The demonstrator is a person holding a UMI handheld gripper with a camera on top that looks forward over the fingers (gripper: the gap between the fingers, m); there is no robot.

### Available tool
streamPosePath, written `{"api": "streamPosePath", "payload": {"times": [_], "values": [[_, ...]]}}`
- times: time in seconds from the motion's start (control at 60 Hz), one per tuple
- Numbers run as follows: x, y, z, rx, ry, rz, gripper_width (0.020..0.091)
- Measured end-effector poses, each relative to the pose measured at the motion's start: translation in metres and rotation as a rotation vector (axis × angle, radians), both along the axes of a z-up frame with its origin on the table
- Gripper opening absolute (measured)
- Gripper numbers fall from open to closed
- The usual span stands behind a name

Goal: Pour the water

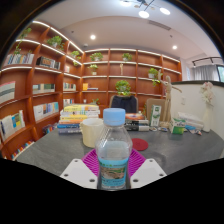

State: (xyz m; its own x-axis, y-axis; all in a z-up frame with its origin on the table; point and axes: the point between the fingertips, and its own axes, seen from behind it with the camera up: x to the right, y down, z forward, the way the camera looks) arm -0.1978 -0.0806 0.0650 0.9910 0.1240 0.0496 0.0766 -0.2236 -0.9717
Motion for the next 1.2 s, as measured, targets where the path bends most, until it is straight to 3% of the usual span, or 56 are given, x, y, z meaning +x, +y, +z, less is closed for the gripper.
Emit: {"api": "streamPosePath", "payload": {"times": [0.183,0.417,0.883,1.2], "values": [[0.026,0.023,0.022,0.020,-0.266,0.031,0.0320],[0.067,0.102,0.024,0.021,-0.801,0.049,0.0320],[0.022,0.171,0.076,0.194,-1.704,0.160,0.0331],[-0.011,0.185,0.095,0.368,-2.138,0.158,0.0331]]}}
